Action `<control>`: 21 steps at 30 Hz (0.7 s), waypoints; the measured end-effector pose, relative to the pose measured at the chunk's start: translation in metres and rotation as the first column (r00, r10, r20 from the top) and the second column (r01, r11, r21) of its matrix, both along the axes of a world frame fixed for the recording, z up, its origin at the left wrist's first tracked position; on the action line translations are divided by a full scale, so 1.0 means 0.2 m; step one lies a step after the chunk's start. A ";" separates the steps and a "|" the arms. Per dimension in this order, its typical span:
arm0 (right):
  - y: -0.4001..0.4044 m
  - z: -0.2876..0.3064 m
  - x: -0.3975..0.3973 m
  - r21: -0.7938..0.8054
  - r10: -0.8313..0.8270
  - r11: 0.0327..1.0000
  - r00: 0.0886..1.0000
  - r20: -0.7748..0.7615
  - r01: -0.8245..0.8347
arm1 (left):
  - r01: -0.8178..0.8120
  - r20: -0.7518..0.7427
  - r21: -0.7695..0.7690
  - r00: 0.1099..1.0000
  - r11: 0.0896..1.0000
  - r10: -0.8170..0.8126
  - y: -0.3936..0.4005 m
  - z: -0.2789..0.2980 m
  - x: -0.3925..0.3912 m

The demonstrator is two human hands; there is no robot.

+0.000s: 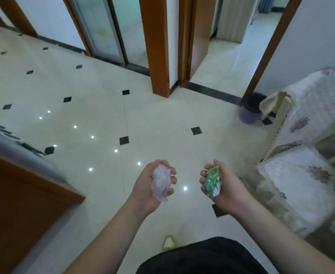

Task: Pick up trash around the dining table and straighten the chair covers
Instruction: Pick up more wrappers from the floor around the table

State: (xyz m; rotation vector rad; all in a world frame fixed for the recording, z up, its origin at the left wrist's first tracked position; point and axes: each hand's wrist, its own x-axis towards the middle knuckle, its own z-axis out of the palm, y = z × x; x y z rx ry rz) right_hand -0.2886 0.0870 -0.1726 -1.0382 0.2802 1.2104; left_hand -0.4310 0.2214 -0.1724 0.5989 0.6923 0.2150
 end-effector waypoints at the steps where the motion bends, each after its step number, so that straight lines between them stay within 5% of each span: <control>1: 0.03 0.01 0.07 0.000 -0.026 1.000 1.000 -0.003 0.026 | 0.027 -0.014 0.017 1.000 0.999 -0.027 0.06 0.01 0.09; 21: 0.40 0.05 1.98 0.057 -0.241 0.969 0.971 -0.005 0.241 | 0.276 -0.030 0.006 0.961 0.961 -0.276 0.52 0.15 2.19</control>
